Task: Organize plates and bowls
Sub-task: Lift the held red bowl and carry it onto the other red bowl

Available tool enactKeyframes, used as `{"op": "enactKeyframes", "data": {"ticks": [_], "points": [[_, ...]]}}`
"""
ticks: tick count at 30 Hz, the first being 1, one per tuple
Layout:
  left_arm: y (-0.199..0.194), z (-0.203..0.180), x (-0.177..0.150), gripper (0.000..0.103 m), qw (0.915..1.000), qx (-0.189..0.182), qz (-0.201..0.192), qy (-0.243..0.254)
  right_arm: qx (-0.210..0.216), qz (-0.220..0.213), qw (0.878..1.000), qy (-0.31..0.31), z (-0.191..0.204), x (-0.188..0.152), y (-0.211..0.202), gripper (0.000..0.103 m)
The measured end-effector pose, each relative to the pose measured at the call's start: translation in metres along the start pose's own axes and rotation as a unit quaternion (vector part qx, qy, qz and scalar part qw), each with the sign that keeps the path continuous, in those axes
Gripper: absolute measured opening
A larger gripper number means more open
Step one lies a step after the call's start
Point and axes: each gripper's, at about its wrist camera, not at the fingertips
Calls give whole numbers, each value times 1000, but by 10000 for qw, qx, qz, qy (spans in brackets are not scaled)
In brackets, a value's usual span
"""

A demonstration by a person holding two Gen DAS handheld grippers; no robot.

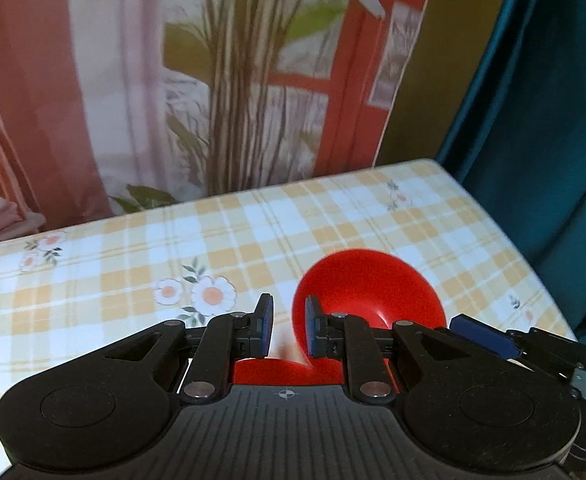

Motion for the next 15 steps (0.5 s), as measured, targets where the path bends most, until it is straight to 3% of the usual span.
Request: {"op": "enactKeyframes", "data": {"ticks": [8, 15], "points": [[26, -4, -4, 19, 9994, -88, 331, -24, 193, 59, 9996, 221, -5, -4, 6, 21], [28, -9, -6, 16, 9995, -50, 296, 116, 223, 26, 9994, 257, -4, -4, 5, 16]]}}
Point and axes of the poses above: each gripper's, at about its wrist camera, not at the fingertips, and y roughly the way its jaws point, z to its left, x to its top, and after that the axes turned 10 degrees about y, right-handed
